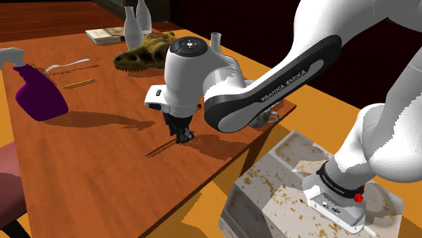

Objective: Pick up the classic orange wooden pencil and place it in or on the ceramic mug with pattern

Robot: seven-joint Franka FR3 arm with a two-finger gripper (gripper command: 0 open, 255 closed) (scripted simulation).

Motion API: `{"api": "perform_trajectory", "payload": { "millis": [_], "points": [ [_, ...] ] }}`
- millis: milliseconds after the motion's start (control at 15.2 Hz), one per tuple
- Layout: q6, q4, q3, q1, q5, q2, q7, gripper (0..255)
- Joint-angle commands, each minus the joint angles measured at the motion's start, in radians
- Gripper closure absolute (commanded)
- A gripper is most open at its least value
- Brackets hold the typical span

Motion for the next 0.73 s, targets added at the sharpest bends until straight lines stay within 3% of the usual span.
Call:
{"api": "perform_trajectory", "payload": {
  "millis": [0,660],
  "points": [
    [0.000,0.000,0.000,0.000,0.000,0.000,0.000,255],
    [-0.033,0.011,0.006,-0.003,0.026,-0.026,-0.022,255]
  ]
}}
